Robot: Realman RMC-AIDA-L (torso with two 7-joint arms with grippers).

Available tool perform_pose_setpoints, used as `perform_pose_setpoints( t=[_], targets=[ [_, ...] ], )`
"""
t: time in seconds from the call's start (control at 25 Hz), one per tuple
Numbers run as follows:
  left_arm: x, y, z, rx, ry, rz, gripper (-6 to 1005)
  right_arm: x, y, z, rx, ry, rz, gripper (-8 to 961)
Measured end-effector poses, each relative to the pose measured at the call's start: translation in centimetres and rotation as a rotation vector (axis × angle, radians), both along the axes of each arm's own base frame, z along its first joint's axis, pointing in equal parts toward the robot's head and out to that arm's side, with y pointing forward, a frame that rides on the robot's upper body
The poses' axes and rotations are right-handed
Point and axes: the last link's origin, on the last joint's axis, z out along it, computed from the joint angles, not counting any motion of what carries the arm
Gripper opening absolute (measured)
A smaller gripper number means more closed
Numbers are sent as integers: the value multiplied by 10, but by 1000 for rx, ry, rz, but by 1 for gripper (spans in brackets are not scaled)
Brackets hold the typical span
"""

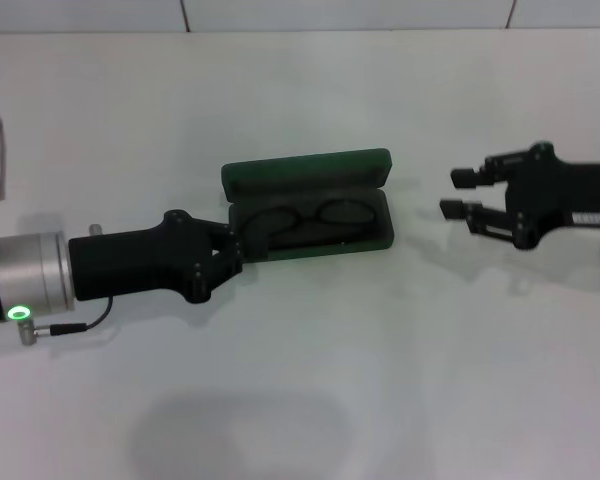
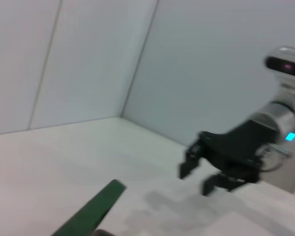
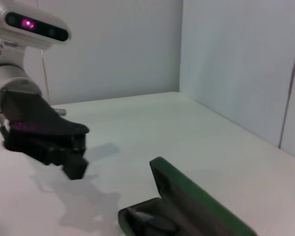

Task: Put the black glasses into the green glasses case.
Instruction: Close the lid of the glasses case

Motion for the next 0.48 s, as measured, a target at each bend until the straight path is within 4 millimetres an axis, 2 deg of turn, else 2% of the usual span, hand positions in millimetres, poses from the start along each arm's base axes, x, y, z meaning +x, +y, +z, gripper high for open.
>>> perform_pose_setpoints(
  t=[0.28,0.48],
  targets=[
    [-5,10,-3,22,51,46,92,30,-31,-3,10,166,-4,484],
    [-7,20,-5,39,98,72,94,44,-46,-7,22,204,0,586]
  ],
)
